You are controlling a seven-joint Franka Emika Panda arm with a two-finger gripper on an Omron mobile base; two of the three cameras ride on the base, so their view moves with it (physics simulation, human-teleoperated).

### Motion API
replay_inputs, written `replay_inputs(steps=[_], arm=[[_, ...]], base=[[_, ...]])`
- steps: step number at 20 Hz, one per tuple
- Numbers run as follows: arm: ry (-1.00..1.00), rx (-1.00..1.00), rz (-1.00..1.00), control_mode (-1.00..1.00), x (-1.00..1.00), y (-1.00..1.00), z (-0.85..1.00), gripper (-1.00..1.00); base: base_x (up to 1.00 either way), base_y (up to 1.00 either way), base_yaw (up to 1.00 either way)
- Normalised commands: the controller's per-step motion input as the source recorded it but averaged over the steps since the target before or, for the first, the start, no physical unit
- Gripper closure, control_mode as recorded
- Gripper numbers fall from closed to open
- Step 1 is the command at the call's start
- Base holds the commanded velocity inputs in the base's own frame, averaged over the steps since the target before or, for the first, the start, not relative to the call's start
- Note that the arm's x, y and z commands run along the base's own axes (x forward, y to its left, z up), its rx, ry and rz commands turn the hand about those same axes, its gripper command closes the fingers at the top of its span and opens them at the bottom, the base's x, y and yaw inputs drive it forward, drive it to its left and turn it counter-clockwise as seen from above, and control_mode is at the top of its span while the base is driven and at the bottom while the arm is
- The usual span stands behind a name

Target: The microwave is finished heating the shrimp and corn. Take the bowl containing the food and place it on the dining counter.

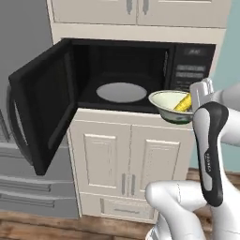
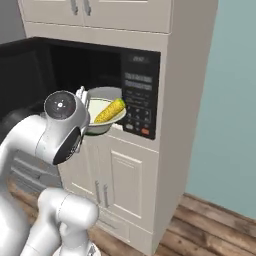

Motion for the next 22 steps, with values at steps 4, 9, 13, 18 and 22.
replay_inputs(steps=[4,9,13,18,22], arm=[[0.0,0.0,0.0,1.0,0.0,0.0,0.0,1.0],[0.0,0.0,0.0,1.0,0.0,0.0,0.0,1.0],[0.0,0.0,0.0,1.0,0.0,0.0,0.0,1.0],[0.0,0.0,0.0,1.0,0.0,0.0,0.0,1.0],[0.0,0.0,0.0,1.0,0.0,0.0,0.0,1.0]], base=[[-0.23,0.0,1.0],[-0.14,0.0,1.0],[-0.11,0.0,1.0],[-0.19,0.09,1.0],[-0.04,0.49,0.9]])
